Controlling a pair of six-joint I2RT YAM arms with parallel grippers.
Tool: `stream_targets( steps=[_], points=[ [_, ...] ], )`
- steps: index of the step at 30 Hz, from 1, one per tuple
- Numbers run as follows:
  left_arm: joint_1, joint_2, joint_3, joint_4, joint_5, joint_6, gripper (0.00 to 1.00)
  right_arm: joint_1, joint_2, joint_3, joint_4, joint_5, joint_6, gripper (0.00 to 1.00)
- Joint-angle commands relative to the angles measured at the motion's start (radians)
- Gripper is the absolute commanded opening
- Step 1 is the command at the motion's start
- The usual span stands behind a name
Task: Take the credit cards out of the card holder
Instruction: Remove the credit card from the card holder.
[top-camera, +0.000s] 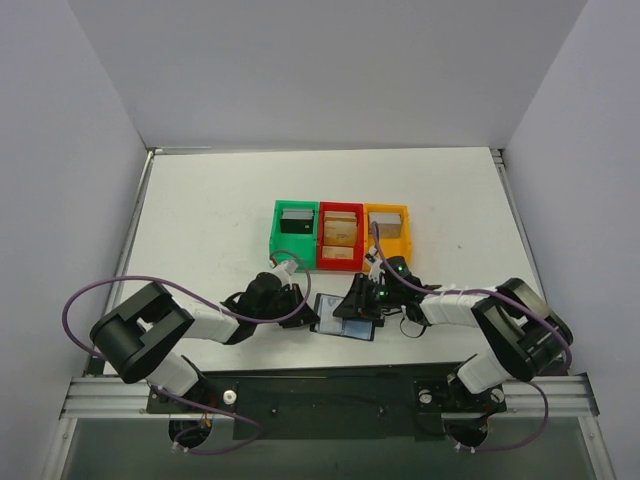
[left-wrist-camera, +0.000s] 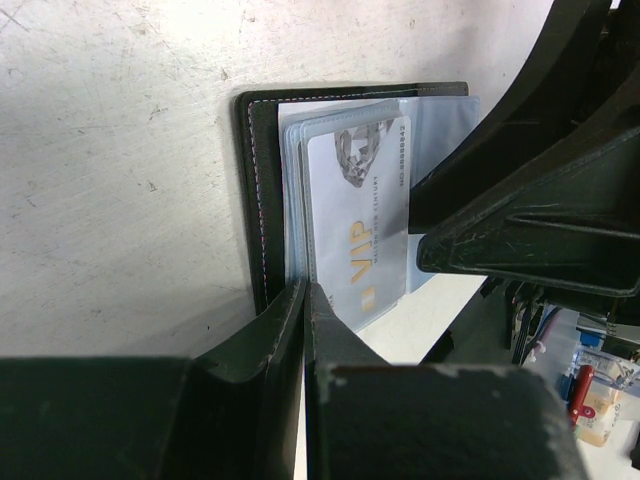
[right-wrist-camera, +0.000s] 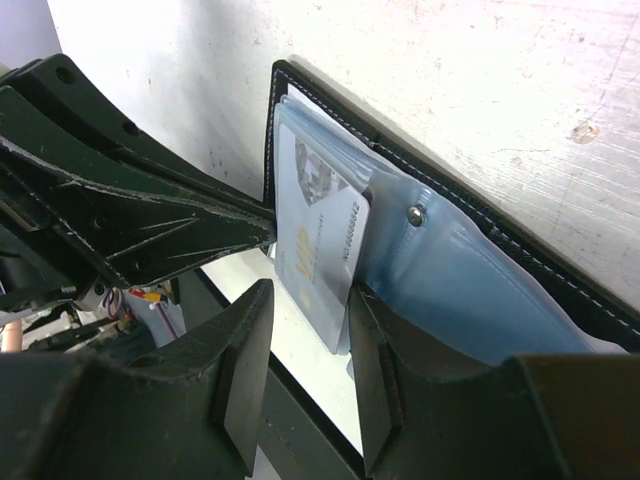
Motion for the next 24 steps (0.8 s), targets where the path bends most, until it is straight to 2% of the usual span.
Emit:
stream_targets(
  steps=[1,6,11,18,21,24],
  points=[
    [-0.011,0.016,-0.001,-0.004,-0.035,0.007,0.13,0.033,-0.048,0.029,0.022,-0.043,-0.009,0.34],
    [0.004,-0.025,-0.007,-0.025,-0.035,0.015,0.14,0.027,-0.063,0.032,-0.082,-0.007,-0.063,0.37],
    [0.015,-0.093,0.012,-0.094,-0.026,0.033,0.27,0.027,-0.063,0.036,-0.133,0.022,-0.088,0.38],
    [0.026,-0.189,0.059,-0.188,-0.051,0.068,0.32,0.024,-0.066,0.036,-0.131,0.026,-0.086,0.38],
    [0.029,-0.192,0.067,-0.163,-0.041,0.065,0.32,0.018,-0.077,0.032,-0.127,0.023,-0.083,0.38],
    [0.031,-0.153,0.064,-0.053,0.02,0.053,0.32,0.018,-0.097,0.021,-0.121,0.022,-0.077,0.38]
  ],
)
